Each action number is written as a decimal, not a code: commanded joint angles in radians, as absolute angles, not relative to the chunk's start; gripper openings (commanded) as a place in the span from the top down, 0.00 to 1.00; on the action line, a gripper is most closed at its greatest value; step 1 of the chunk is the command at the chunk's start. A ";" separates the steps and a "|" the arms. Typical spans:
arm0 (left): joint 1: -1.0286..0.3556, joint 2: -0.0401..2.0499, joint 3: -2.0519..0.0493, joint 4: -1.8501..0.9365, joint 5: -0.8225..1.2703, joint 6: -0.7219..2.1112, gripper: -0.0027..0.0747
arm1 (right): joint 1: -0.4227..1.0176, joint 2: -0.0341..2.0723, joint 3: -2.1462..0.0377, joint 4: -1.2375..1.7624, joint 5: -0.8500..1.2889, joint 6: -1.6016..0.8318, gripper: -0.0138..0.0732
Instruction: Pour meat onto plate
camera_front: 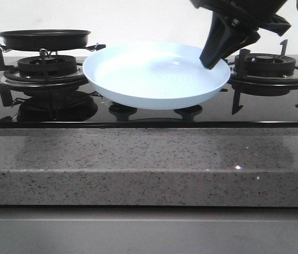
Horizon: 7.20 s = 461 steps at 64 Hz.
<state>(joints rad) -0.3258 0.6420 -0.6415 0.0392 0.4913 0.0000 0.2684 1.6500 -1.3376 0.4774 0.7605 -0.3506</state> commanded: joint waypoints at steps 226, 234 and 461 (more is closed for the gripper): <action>-0.154 1.336 -1.217 -1.576 0.673 1.171 0.99 | 0.269 1.618 -1.364 0.493 0.719 -0.362 0.91; -0.233 1.333 -1.217 -1.584 0.640 1.306 0.99 | 0.269 1.618 -1.364 0.493 0.719 -0.362 0.91; 0.358 1.315 -1.229 -1.080 0.814 0.752 0.29 | 0.269 1.618 -1.364 0.493 0.719 -0.362 0.91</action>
